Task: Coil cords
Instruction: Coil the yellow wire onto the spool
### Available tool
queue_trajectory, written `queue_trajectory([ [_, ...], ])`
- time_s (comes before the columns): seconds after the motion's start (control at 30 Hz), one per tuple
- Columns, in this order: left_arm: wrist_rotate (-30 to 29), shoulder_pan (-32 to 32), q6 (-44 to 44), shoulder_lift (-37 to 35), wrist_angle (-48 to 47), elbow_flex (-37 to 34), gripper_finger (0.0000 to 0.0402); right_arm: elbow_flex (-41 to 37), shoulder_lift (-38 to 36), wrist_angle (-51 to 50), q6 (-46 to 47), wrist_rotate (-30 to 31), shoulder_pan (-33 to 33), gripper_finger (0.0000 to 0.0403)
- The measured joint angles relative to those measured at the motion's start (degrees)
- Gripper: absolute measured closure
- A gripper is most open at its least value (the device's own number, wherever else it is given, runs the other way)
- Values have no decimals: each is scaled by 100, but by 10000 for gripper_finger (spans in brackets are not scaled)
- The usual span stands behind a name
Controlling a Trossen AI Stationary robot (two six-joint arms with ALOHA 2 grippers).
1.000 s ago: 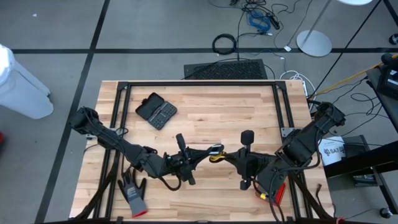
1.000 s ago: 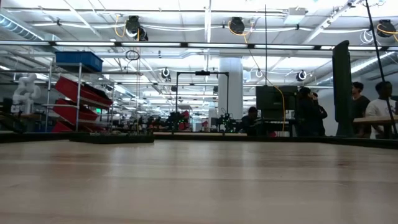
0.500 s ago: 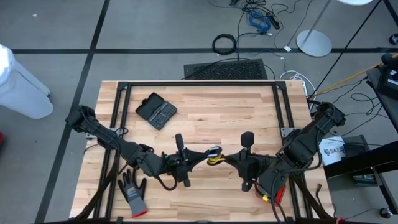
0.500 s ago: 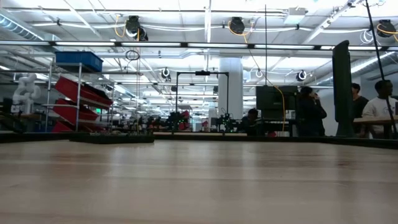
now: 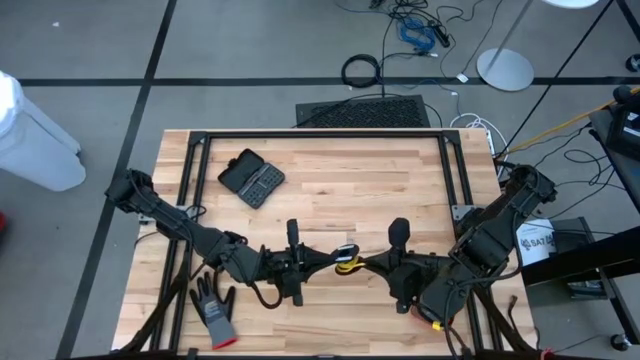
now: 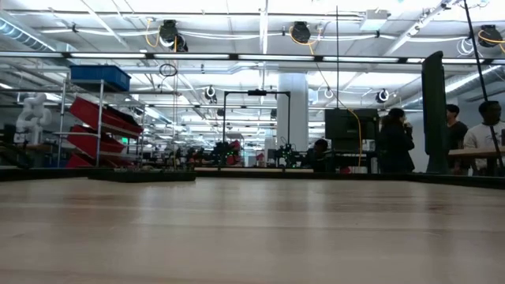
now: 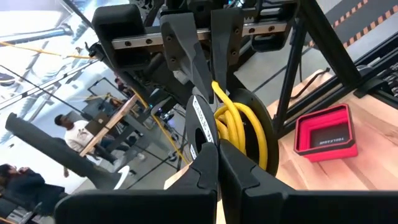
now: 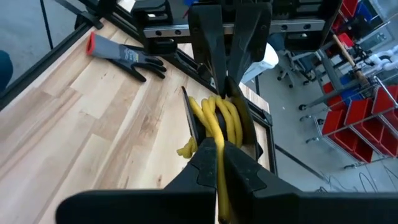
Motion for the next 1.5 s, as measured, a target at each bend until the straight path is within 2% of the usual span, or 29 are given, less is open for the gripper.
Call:
queue_trajectory([
  [0.23, 62, 0, -2, 0, 26, 0, 401, 0, -1, -1, 151, 0, 1, 397],
  [0.5, 458, -31, 0, -4, -50, -11, 401, 2, -35, -39, 377, 99, 11, 355],
  [0.67, 472, -19, -2, -4, -14, -11, 401, 2, -33, 27, 448, 58, 9, 339],
  [1.2, 392, -13, -17, -4, 24, -11, 401, 1, -11, 37, 426, 2, 2, 337],
  [1.5, -44, -4, -16, -4, -160, -9, 401, 2, -11, 137, 457, 7, 64, 337],
])
